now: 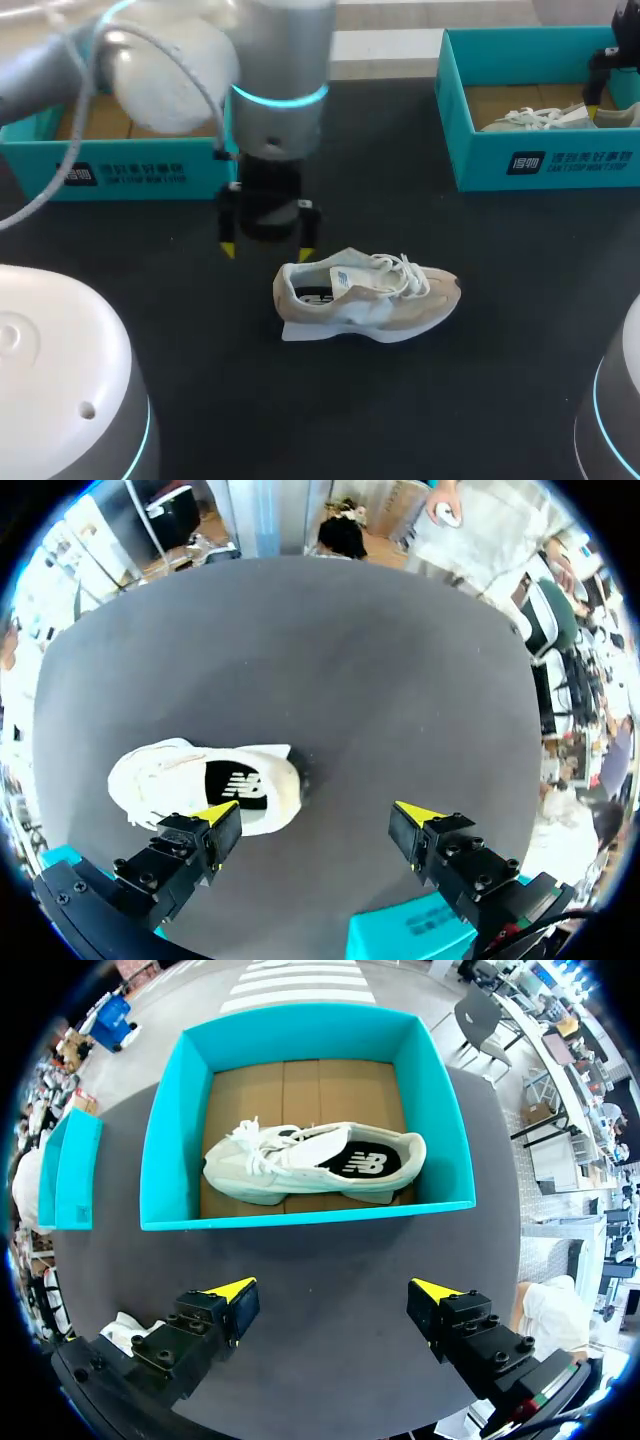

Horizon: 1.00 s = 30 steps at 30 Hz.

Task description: Take the shoe out of the shoebox, open the shoe tongue, remove and reinsert the insole, then place the shoe into the shoebox

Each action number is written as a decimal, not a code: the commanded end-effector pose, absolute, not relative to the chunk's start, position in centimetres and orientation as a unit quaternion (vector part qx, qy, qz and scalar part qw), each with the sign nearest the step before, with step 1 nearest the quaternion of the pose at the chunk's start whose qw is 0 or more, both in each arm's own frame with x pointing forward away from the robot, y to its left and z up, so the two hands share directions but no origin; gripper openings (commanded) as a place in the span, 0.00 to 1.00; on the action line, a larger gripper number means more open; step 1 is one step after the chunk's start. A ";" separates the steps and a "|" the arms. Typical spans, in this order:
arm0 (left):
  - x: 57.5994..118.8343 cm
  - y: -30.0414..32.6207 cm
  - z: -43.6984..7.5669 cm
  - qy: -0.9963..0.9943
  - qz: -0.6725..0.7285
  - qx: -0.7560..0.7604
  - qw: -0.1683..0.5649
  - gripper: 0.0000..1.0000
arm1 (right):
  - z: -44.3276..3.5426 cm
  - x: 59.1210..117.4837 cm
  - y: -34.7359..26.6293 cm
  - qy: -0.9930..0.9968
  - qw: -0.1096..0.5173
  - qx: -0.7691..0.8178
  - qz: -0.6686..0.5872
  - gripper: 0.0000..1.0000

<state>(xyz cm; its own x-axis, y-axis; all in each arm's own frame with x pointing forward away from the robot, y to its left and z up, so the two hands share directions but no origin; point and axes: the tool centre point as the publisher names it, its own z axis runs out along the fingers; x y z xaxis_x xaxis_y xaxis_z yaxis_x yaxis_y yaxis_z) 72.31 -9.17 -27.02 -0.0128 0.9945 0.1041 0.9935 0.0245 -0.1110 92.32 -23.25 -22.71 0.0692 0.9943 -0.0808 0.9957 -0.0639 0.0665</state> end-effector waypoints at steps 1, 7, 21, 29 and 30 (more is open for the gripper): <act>72.4 -6.6 -26.8 -0.775 0.124 -0.617 0.060 1.00 | -22.7 92.3 -23.2 0.682 0.052 0.729 -0.007 1.00; 72.4 -6.6 -26.8 -0.775 0.124 -0.617 0.060 1.00 | -22.7 92.3 -23.2 0.682 0.052 0.729 -0.007 1.00; 70.8 -2.3 -27.3 -0.869 0.252 -0.422 0.063 1.00 | -22.7 92.3 -23.2 0.682 0.052 0.729 -0.007 1.00; 69.1 -0.5 -27.4 -0.886 0.353 -0.299 0.043 1.00 | -22.7 92.3 -23.2 0.682 0.052 0.729 -0.007 1.00; 69.1 -0.5 -27.4 -0.886 0.353 -0.299 0.043 1.00 | -22.7 92.3 -23.2 0.682 0.052 0.729 -0.007 1.00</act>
